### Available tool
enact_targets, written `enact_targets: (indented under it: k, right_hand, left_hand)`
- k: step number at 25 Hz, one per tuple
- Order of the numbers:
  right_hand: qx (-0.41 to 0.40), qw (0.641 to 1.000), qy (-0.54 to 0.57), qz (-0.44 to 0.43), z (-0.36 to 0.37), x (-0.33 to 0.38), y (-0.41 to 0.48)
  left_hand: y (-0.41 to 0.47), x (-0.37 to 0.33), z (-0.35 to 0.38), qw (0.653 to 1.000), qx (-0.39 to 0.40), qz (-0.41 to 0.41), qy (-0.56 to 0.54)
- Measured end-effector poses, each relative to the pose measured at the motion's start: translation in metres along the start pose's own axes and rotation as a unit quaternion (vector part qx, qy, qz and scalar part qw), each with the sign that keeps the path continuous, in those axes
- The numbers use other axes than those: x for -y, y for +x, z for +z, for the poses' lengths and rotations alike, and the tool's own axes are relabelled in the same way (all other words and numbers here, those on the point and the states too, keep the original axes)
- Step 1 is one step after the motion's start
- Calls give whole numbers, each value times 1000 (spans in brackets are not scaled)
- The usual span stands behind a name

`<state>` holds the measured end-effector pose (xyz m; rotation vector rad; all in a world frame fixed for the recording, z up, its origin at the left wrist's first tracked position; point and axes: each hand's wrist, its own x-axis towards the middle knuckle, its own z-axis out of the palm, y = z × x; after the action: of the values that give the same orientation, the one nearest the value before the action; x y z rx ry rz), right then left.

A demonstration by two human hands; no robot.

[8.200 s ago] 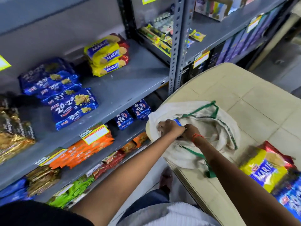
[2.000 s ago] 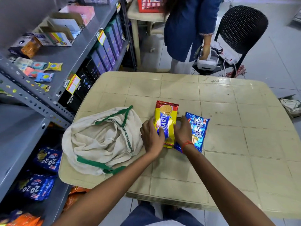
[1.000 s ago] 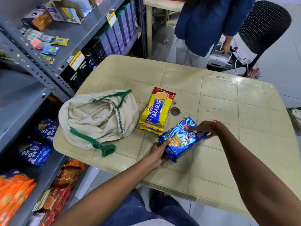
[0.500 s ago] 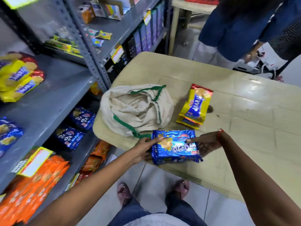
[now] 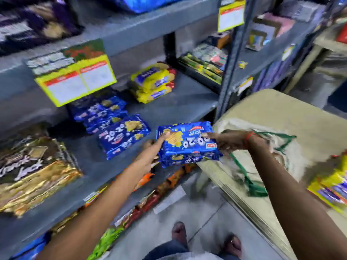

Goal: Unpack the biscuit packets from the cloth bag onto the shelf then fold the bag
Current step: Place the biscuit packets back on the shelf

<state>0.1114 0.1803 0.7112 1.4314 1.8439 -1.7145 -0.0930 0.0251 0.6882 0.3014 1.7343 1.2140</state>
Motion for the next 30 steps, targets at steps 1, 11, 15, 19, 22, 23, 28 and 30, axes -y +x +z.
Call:
enact_targets:
  k: [1, 11, 15, 19, 22, 23, 28, 30]
  right_hand:
    - [11, 1000, -12, -25, 11, 33, 2]
    - [-64, 978, 54, -191, 106, 173, 66]
    - [-79, 978, 65, -180, 138, 185, 75]
    - [-78, 979, 69, -175, 150, 186, 78]
    - [-64, 981, 33, -179, 150, 187, 80]
    - [-54, 982, 13, -179, 147, 185, 80]
    - [-77, 973, -63, -210, 106, 162, 67]
    - [-91, 972, -41, -215, 80, 144, 62]
  left_hand:
    - [3, -8, -20, 999, -29, 21, -23]
    - [16, -48, -135, 952, -265, 52, -143]
    - [23, -41, -153, 944, -299, 23, -136]
    - [28, -40, -159, 941, -310, 4, -131]
    - [25, -41, -160, 935, -339, 14, -101]
    - [25, -40, -158, 933, -354, 23, -60]
    - [11, -37, -113, 828, -428, 144, 333]
    - [0, -40, -74, 794, -419, 219, 382]
